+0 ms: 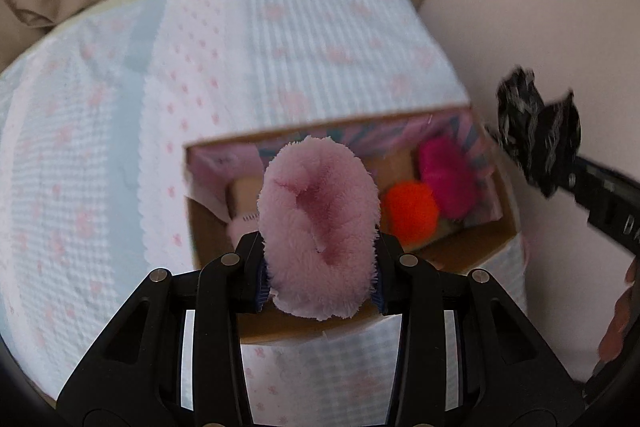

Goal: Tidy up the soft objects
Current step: 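Lift and carry the pink ring and black scrunchie over the cardboard box, then open both tools to drop the ring and scrunchie into the box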

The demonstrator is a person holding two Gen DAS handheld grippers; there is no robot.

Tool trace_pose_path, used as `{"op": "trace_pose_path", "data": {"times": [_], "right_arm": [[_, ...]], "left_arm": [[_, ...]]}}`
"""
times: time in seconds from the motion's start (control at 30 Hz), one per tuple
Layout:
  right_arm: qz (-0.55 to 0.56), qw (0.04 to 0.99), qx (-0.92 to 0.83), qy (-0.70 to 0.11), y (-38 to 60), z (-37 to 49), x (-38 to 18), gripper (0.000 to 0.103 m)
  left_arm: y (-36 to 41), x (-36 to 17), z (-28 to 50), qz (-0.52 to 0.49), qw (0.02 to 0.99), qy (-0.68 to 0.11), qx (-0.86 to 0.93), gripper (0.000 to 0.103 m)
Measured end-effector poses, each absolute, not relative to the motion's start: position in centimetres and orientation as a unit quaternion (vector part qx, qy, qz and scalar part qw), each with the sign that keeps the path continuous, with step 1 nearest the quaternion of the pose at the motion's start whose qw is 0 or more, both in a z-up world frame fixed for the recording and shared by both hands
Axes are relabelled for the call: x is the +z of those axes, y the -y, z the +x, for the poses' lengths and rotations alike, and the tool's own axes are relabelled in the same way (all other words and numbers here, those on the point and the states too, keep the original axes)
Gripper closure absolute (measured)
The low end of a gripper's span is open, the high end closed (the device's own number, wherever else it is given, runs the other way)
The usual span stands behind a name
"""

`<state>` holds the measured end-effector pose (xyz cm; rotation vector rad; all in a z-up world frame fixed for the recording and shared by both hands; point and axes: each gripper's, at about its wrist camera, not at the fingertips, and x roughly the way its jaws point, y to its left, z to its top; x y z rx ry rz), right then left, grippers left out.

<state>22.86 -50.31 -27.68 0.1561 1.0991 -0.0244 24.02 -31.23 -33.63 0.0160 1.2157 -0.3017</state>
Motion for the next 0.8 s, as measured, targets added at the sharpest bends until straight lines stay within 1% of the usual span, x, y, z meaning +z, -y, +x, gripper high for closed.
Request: {"op": "trace_pose_path", "data": {"times": [0.1,0.2,0.27,0.33,0.37,0.43,0.47,0.5,0.53,0.57,0.67,0.8], "right_arm": [[0.079,0.835,-0.004,-0.545,50.7,24.1,-30.4,0.062],[0.08,0.823,0.007,-0.563,50.3,25.0,-32.5,0.062],[0.09,0.814,0.021,-0.573,50.1,25.4,-33.6,0.062],[0.103,0.806,0.033,-0.582,50.3,25.7,-34.4,0.062],[0.113,0.801,0.041,-0.587,50.5,26.0,-34.8,0.061],[0.126,0.797,0.043,-0.589,50.7,26.8,-35.1,0.056],[0.127,0.797,0.045,-0.589,50.6,27.1,-35.2,0.046],[0.123,0.797,0.05,-0.589,50.4,27.4,-35.3,0.03],[0.118,0.797,0.054,-0.589,50.3,27.5,-35.3,0.019],[0.111,0.799,0.059,-0.588,50.1,27.8,-35.3,0.0],[0.094,0.798,0.06,-0.592,49.9,28.1,-35.5,0.0],[0.103,0.796,0.047,-0.594,50.5,27.7,-35.8,0.0]], "left_arm": [[32.6,-36.6,24.2,0.039,0.791,-0.592,-0.151,0.069],[34.7,-38.1,23.8,0.081,0.774,-0.604,-0.171,0.069],[35.5,-38.8,23.4,0.114,0.768,-0.602,-0.185,0.069],[35.8,-38.9,23.4,0.123,0.763,-0.604,-0.194,0.069],[35.9,-39.0,23.5,0.122,0.761,-0.606,-0.197,0.066],[35.7,-39.2,23.8,0.13,0.757,-0.609,-0.199,0.044],[35.6,-39.3,23.9,0.137,0.758,-0.608,-0.193,0.015],[35.4,-39.3,24.0,0.148,0.761,-0.605,-0.183,0.001],[35.1,-39.2,24.0,0.152,0.764,-0.601,-0.179,0.0],[34.6,-39.2,24.0,0.148,0.763,-0.603,-0.183,0.0],[33.9,-39.3,24.2,0.142,0.762,-0.608,-0.173,0.0],[33.2,-39.4,24.0,0.131,0.763,-0.611,-0.167,0.0]]}}
